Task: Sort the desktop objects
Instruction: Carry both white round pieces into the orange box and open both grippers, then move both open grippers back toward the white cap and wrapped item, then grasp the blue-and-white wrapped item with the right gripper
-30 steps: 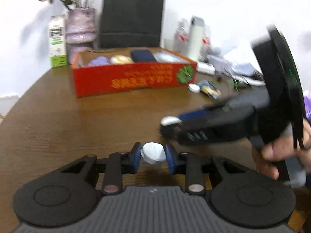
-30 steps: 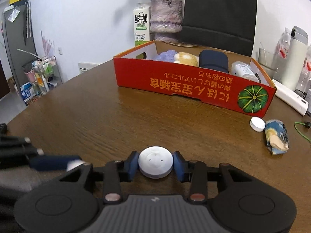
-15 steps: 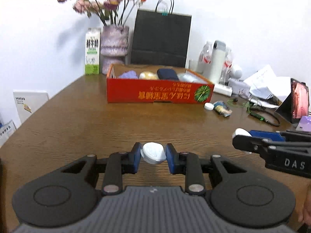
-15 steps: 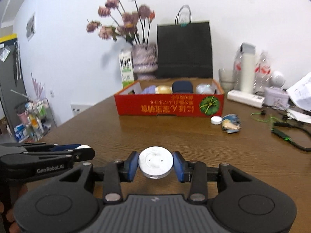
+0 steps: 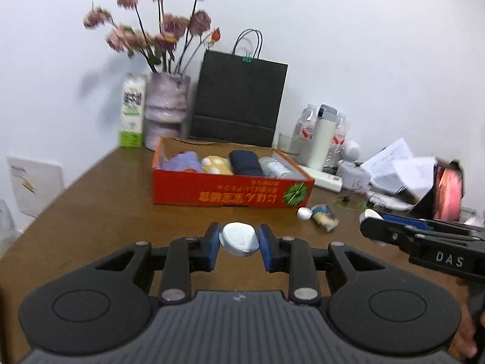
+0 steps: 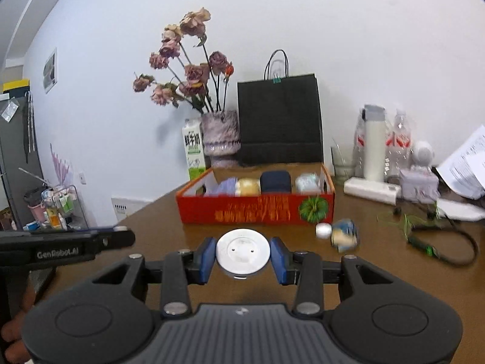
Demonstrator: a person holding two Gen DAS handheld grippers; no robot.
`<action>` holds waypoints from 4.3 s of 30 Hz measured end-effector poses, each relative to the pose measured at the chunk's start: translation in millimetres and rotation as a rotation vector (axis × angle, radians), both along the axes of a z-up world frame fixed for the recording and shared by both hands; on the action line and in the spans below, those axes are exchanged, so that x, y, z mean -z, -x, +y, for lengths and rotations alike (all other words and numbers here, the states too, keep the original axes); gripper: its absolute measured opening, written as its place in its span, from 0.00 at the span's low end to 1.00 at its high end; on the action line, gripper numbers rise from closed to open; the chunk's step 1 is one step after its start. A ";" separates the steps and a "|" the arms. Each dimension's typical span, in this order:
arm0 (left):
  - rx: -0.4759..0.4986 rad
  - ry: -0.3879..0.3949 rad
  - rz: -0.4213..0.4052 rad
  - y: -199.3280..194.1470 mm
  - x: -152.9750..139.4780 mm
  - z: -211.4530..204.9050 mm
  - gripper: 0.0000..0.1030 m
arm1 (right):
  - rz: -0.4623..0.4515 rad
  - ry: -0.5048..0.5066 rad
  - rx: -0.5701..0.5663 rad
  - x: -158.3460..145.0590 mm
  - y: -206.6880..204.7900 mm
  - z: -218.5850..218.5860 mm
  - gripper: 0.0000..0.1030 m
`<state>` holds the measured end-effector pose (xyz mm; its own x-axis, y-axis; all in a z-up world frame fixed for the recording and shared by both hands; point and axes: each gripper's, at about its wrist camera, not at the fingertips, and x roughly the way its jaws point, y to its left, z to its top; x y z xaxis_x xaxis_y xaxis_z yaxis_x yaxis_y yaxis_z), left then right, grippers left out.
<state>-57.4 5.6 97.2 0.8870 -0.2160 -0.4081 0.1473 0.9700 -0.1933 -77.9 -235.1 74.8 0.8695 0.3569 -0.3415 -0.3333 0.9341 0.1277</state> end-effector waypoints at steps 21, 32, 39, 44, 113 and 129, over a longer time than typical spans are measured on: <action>-0.063 -0.073 0.405 -375.1 11.1 32.1 0.28 | 0.352 0.082 0.054 -29.7 -411.4 26.4 0.37; -0.030 -0.084 0.473 -471.8 50.8 -13.3 0.32 | 0.500 0.094 0.099 35.4 -501.4 28.8 0.38; 0.003 -0.080 0.396 -462.8 31.0 -11.5 0.66 | 0.465 0.054 0.107 30.4 -500.6 16.9 0.50; -0.048 -0.074 0.363 -441.6 -2.7 -5.0 0.84 | 0.461 0.066 0.083 9.1 -482.2 20.8 0.56; -0.032 -0.113 0.132 -70.9 84.2 -34.3 1.00 | 0.247 0.262 0.222 74.3 -171.0 -32.4 0.80; 0.134 -0.182 0.138 -145.6 83.4 -99.6 0.90 | 0.276 0.107 0.166 76.8 -202.5 -80.0 0.12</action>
